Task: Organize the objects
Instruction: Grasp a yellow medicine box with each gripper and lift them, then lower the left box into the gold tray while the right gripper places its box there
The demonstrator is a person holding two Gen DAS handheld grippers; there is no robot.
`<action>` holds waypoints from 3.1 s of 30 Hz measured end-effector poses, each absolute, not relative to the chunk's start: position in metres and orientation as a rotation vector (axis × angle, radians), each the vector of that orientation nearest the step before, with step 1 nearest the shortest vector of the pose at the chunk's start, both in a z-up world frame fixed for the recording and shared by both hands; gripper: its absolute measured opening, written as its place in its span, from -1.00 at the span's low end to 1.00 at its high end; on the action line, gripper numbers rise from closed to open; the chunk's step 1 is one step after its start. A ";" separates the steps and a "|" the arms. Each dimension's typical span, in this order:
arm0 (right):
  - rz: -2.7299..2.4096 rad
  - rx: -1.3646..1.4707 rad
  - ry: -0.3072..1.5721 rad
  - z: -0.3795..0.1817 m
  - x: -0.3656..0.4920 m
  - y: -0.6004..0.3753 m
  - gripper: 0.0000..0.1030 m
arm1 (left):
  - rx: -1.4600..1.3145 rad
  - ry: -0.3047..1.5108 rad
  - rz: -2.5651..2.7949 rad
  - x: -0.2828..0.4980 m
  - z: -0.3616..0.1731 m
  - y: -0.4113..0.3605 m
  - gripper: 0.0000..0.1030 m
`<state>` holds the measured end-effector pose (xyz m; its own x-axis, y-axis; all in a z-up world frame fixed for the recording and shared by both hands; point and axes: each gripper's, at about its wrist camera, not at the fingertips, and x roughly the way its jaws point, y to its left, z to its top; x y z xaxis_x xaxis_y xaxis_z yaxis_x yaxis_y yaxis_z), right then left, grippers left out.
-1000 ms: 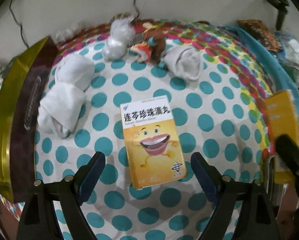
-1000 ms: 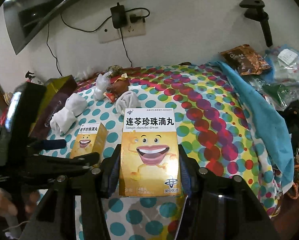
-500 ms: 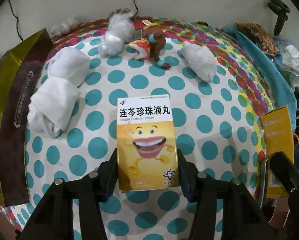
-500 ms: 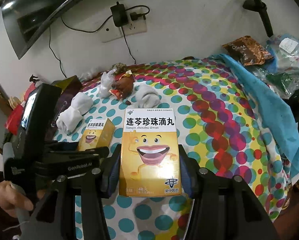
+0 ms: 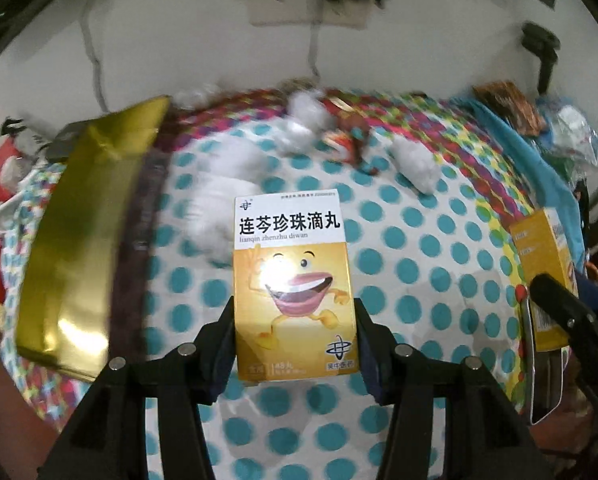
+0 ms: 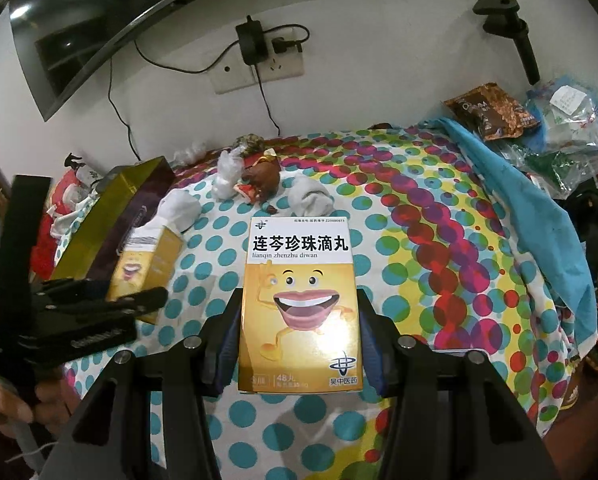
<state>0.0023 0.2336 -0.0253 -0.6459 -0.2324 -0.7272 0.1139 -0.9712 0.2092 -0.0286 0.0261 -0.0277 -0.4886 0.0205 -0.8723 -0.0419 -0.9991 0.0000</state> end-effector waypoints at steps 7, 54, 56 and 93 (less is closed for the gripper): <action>-2.669 1.189 -0.186 -0.015 0.013 0.211 -0.04 | -1.531 -0.021 2.861 -0.019 0.004 -0.051 0.03; -2.479 1.207 0.084 -0.016 0.017 0.054 -0.04 | -1.337 -0.059 3.119 0.095 -0.014 -0.155 0.21; -2.449 1.193 0.111 -0.013 0.011 0.039 -0.04 | -1.337 -0.075 3.127 0.099 -0.012 -0.161 0.21; -2.329 1.122 0.294 -0.033 -0.093 -0.148 0.50 | -1.577 -0.434 3.174 0.127 -0.042 -0.267 0.21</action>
